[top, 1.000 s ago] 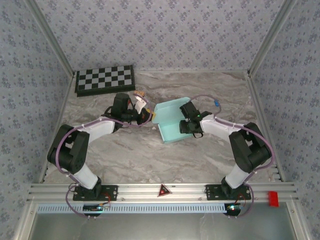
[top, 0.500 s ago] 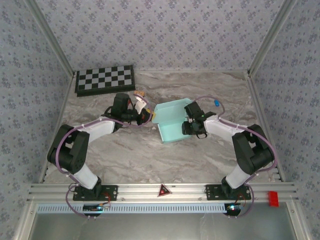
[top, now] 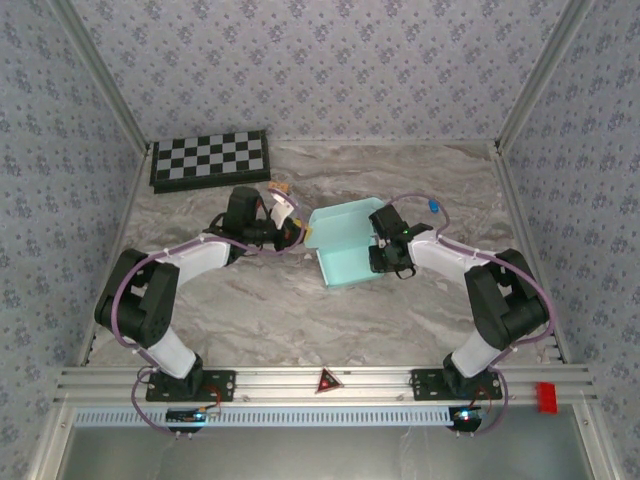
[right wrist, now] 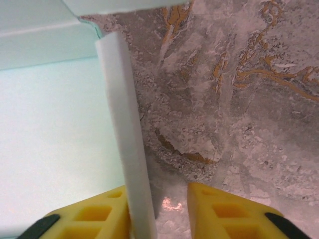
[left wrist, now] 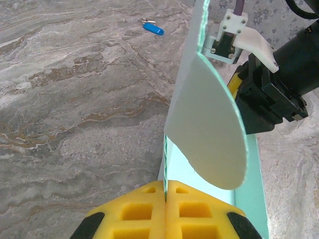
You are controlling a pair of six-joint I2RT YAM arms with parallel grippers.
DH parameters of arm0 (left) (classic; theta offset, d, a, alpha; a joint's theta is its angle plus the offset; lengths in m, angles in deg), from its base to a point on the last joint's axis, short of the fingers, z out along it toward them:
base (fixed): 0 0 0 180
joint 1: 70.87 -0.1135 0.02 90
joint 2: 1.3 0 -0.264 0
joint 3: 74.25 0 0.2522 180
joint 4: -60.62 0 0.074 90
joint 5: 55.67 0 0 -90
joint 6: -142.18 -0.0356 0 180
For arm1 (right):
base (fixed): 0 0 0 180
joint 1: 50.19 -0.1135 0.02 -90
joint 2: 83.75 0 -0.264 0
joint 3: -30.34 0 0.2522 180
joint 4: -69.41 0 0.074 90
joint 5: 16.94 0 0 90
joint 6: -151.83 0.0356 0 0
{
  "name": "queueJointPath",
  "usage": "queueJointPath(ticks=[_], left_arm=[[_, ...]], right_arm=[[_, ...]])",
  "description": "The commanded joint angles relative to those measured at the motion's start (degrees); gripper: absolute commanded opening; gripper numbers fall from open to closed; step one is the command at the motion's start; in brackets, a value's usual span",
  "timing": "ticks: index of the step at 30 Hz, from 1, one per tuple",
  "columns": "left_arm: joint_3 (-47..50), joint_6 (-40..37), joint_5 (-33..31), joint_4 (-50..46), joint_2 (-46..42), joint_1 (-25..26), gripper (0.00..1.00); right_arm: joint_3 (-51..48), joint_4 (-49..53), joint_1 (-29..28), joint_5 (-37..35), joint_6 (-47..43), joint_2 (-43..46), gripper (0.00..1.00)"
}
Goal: Fold the paper box
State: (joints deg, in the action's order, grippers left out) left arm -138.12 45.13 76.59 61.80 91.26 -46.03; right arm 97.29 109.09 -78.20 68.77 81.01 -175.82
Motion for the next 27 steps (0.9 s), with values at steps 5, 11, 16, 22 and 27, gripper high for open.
queueJointPath(ticks=[5,11,16,22,27], left_arm=[[-1.8,-0.9,1.7,0.0,-1.1,0.2,0.00],[-1.9,-1.1,1.4,-0.5,-1.1,0.2,0.00],[-2.0,-1.2,1.1,-0.7,-1.2,0.2,0.00],[-2.2,-1.7,0.8,-1.1,-1.2,0.2,0.00],[-2.4,-1.8,0.8,-1.2,-1.0,0.1,0.00]], right_arm=[[2.1,5.2,-1.1,-3.3,-1.8,-2.7,0.26],[3.1,6.8,-1.7,-4.0,-2.4,-3.9,0.25],[5.3,10.5,-2.1,-5.3,-2.4,-5.9,0.19],[7.7,13.8,-2.9,-7.6,-2.5,-7.9,0.16],[10.1,17.2,-3.9,-9.8,-2.4,-10.6,0.16]])
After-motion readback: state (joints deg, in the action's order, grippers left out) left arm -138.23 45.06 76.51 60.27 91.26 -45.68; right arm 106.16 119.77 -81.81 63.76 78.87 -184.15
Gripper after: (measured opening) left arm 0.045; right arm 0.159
